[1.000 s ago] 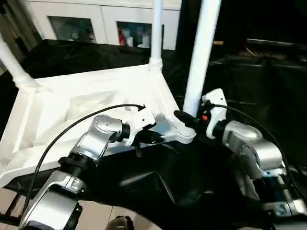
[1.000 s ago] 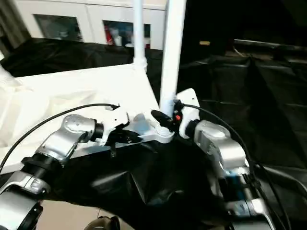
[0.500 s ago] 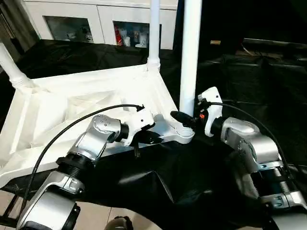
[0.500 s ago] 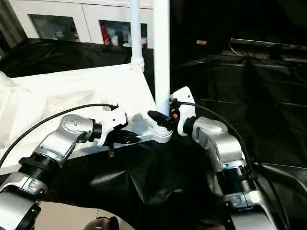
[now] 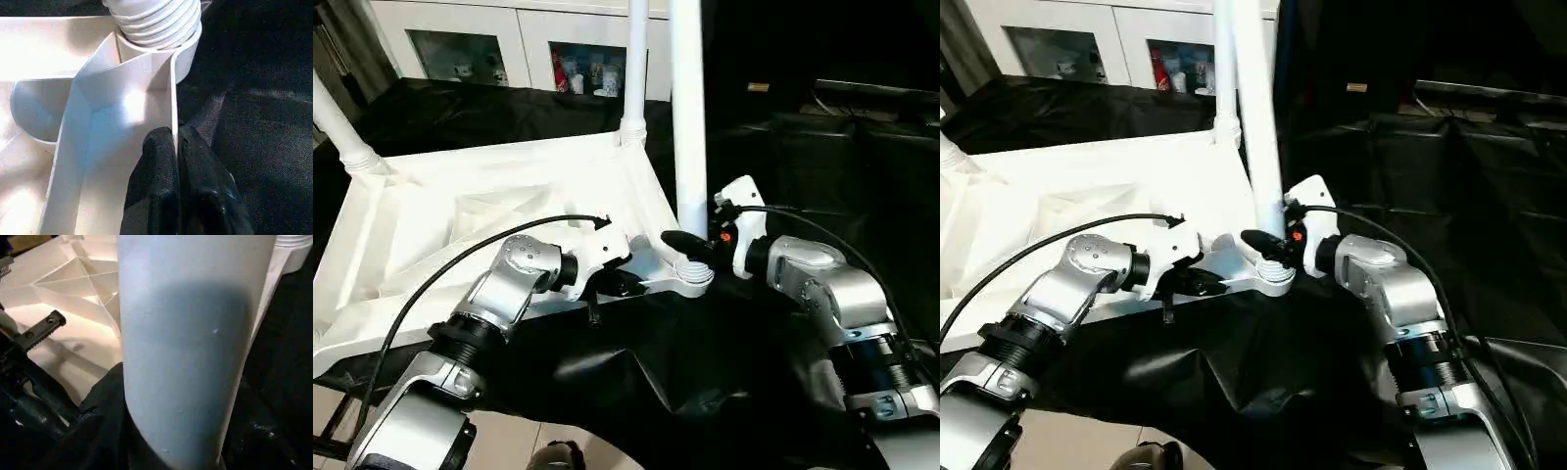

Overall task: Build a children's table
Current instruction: Insert table leg to table base

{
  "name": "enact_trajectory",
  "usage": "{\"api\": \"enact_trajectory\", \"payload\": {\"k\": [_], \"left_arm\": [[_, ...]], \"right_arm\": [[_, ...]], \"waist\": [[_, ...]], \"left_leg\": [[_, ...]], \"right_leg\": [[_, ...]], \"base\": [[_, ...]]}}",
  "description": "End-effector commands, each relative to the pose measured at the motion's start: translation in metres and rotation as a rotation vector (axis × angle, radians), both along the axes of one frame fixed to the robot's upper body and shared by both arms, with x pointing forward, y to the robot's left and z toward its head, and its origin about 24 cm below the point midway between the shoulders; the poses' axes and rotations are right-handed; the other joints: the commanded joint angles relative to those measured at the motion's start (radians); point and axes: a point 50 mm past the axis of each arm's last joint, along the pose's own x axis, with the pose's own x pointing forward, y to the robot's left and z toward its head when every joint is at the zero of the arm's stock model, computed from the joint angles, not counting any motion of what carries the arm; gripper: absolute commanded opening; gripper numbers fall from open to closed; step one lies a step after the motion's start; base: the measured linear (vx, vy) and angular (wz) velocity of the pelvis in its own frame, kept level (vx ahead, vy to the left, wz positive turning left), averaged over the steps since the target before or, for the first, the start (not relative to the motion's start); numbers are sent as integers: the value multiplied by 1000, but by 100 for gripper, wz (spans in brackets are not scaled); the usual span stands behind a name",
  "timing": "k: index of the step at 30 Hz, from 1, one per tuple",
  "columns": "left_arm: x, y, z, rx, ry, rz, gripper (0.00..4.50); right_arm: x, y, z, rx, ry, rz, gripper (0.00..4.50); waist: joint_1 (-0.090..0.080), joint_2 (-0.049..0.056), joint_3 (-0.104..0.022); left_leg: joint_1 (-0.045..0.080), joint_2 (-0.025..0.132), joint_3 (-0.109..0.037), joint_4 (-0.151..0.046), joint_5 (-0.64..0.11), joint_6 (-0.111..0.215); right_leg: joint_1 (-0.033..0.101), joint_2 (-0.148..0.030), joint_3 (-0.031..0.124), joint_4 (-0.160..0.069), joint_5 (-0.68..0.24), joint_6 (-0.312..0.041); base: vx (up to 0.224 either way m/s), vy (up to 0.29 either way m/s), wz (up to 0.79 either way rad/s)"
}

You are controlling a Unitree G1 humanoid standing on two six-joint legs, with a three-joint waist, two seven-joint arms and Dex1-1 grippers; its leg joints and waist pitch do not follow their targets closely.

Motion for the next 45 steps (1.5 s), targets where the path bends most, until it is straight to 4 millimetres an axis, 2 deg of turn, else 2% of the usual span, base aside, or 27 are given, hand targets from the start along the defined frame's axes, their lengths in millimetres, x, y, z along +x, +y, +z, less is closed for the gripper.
{"api": "enact_trajectory", "payload": {"k": [1,9,11,14,17,20,21,25,26,27,30,32,36,37,39,43,45], "left_arm": [[-1,-5,1,-18,1,-13,0],[1,-5,2,-37,-1,25,0],[2,-4,3,-40,-3,35,0],[2,-4,3,-42,-2,39,0],[2,-5,2,-40,-3,41,0],[4,-4,2,-33,-15,58,0],[5,-4,2,-30,-19,64,0],[8,-2,3,-25,-25,82,0],[9,-2,3,-25,-26,87,0],[9,-2,3,-25,-26,87,0],[9,-2,3,-24,-27,90,0],[10,-2,3,-25,-28,91,0],[8,-4,2,-36,-17,64,0],[7,-5,2,-34,-12,53,0],[7,-5,2,-30,-11,48,0],[8,-3,3,-4,-25,23,0],[7,-3,4,-1,-26,7,0]], "right_arm": [[-4,-6,-14,20,51,-38,193],[-11,-30,-31,151,87,-205,193],[-15,-35,-40,180,108,-237,193],[-23,-37,-53,184,130,-249,193],[-29,-36,-63,193,150,-266,193],[-34,-38,-72,177,154,-281,193],[-35,-39,-73,170,153,-282,193],[-38,-42,-74,176,144,-302,193],[-40,-44,-75,179,137,-312,193],[-40,-44,-75,179,137,-312,193],[-44,-46,-77,187,129,-321,193],[-45,-47,-77,199,119,-343,193],[-44,-46,-72,239,98,-351,193],[-45,-44,-71,220,92,-334,193],[-45,-43,-71,205,88,-323,193],[-46,-37,-63,63,30,-236,193],[-44,-35,-59,28,12,-211,193]], "waist": [[2,-11,-80],[6,-6,-85],[7,-1,-86],[8,1,-87],[10,6,-87],[10,4,-86],[11,6,-85],[15,8,-87],[16,14,-87],[15,11,-88],[18,16,-89],[16,14,-88],[12,15,-83],[14,22,-83],[12,18,-83],[13,23,-83],[13,21,-85]], "left_leg": [[31,44,-21,-67,-309,5],[31,43,-21,-66,-314,6],[30,43,-21,-66,-308,7],[30,42,-21,-65,-313,9],[31,42,-22,-66,-327,7],[32,42,-23,-68,-350,3],[32,42,-23,-68,-358,2],[33,42,-25,-71,-377,-2],[35,43,-27,-72,-391,-7],[34,43,-26,-73,-395,-7],[35,43,-28,-73,-410,-9],[34,42,-29,-75,-426,-12],[39,42,-33,-78,-480,-22],[40,42,-34,-78,-486,-26],[38,43,-35,-80,-488,-28],[37,43,-35,-82,-481,-31],[36,42,-32,-81,-462,-26]], "right_leg": [[40,-47,41,-73,-308,-205],[41,-47,41,-74,-288,-212],[41,-46,40,-73,-275,-214],[43,-46,39,-73,-271,-217],[41,-46,39,-75,-280,-218],[42,-46,38,-78,-309,-211],[40,-47,39,-82,-325,-204],[39,-47,38,-86,-359,-187],[37,-46,38,-87,-363,-184],[37,-46,37,-87,-362,-182],[37,-47,37,-88,-367,-179],[37,-47,37,-90,-384,-175],[30,-49,35,-101,-468,-155],[30,-50,35,-102,-477,-149],[30,-49,35,-103,-469,-146],[31,-47,36,-100,-431,-152],[33,-46,38,-98,-406,-154]], "base": [[0,0,0],[0,0,0],[0,0,0],[0,0,0],[0,0,0],[0,0,0],[0,0,0],[0,0,0],[0,0,0],[0,0,0],[0,0,0],[0,0,0],[0,0,0],[0,0,0],[0,0,0],[0,0,0],[0,0,0]]}}
